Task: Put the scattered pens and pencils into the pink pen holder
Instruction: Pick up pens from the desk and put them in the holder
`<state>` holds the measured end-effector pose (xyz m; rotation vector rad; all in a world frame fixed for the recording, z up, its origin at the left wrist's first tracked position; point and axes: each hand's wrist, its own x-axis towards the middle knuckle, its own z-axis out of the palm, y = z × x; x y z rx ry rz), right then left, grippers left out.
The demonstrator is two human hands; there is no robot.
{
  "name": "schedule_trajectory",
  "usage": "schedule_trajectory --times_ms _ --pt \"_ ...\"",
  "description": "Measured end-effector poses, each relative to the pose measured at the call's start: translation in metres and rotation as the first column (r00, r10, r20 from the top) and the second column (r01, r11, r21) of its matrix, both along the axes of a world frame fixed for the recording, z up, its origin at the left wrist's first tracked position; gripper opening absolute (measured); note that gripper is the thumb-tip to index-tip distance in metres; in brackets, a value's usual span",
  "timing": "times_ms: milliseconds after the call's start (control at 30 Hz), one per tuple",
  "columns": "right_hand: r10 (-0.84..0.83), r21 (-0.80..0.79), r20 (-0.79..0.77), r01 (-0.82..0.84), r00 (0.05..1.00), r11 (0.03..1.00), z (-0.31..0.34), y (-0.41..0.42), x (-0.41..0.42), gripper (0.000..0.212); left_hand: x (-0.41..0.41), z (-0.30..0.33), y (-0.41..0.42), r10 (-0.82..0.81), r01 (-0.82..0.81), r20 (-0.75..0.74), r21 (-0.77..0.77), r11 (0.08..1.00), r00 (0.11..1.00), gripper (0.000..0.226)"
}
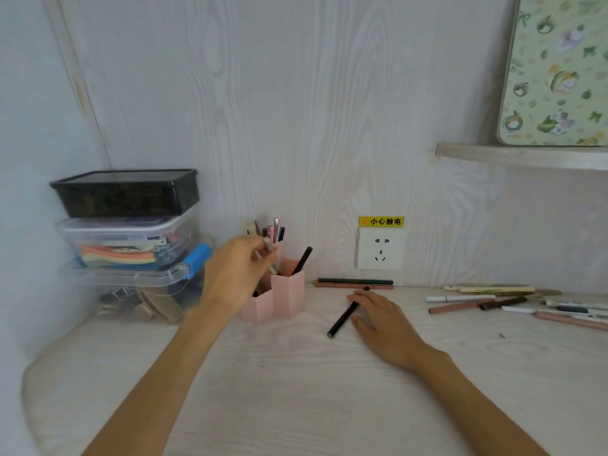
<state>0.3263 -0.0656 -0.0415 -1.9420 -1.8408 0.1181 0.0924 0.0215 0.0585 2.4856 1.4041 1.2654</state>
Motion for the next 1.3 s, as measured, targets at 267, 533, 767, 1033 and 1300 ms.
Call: schedule_trajectory --times_ms 267,533,767,1033,1300 --pt "0.125 0.132 0.125 -0.141 0.984 0.981 0.004 -0.002 0.000 0.031 0.015 -0.017 0.000 0.052 -0.015 -0.225 0.162 0.987 0.973 0.035" --pt "0.159 0.152 0.161 -0.184 0.974 0.971 0.016 -0.006 -0.001 0.017 -0.031 -0.069 -0.010 0.060 -0.098 0.325 0.103 0.990 0.944 0.038" --pt "-0.037 0.264 -0.102 0.063 0.994 0.962 0.039 -0.013 -0.012 0.012 -0.035 -0.087 0.009 0.246 -0.193 0.292 -0.201 0.961 0.924 0.065" --pt "0.045 0.162 -0.105 -0.028 0.993 0.986 0.157 0.007 -0.043 0.009 -0.031 -0.095 0.016 0.145 -0.074 0.188 -0.342 0.937 0.971 0.078" --pt "0.121 -0.331 0.311 -0.012 0.943 0.944 0.204 0.067 -0.089 0.029 -0.032 -0.096 0.015 0.114 -0.068 0.135 -0.307 0.949 0.984 0.079"
